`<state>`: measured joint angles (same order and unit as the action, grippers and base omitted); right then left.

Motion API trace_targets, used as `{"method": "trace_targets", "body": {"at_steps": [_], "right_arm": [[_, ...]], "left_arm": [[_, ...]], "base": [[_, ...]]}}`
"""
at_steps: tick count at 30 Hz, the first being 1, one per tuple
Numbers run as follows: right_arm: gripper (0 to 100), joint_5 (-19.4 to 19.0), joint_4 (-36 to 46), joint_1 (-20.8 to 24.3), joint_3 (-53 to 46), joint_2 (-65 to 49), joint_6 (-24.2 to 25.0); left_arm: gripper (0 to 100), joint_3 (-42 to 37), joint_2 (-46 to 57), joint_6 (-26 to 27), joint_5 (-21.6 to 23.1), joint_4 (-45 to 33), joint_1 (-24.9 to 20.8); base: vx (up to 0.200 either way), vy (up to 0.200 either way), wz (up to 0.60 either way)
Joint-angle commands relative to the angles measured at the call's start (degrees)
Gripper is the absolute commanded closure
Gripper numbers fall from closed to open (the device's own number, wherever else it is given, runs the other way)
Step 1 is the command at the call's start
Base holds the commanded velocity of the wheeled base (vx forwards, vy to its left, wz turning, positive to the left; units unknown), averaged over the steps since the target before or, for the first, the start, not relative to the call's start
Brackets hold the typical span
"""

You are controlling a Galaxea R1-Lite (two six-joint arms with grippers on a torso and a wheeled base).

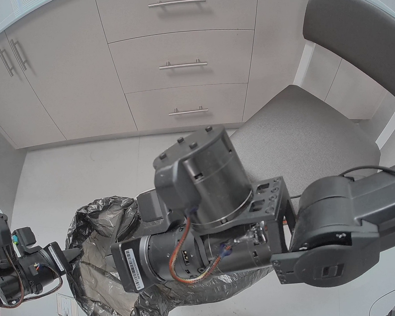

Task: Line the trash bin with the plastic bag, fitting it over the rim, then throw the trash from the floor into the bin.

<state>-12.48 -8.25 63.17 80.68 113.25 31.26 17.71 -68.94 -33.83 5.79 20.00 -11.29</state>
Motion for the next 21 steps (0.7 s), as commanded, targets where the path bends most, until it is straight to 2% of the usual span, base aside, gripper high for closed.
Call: {"method": "trace_targets", "body": {"at_steps": [1, 8, 12, 14, 21], "right_arm": [[100, 0.18, -0.36, -2.09, 0.71, 2.33, -0.14], [100, 0.27, -0.01, -6.92, 5.37, 6.02, -0.85], [100, 0.27, 0.08, -8.15, 7.48, 7.69, -1.55], [100, 0.27, 0.08, -8.94, 8.80, 9.01, -3.66], [100, 3.43, 2.19, -10.70, 14.68, 11.29, -4.98]], "left_arm": [[100, 0.57, -5.68, 0.08, 0.01, 1.70, 0.39], [100, 0.92, -15.79, 0.08, 0.01, 11.64, 1.88], [100, 0.83, -20.36, 0.08, 0.01, 17.70, 3.11], [100, 0.83, -22.91, 0.08, 0.01, 21.22, 3.29], [100, 2.85, -28.18, 0.25, 0.01, 25.96, 3.29]], "base": [[0.000, 0.000, 0.00], [0.000, 0.000, 0.00], [0.000, 0.000, 0.00], [0.000, 0.000, 0.00], [0.000, 0.000, 0.00]]}}
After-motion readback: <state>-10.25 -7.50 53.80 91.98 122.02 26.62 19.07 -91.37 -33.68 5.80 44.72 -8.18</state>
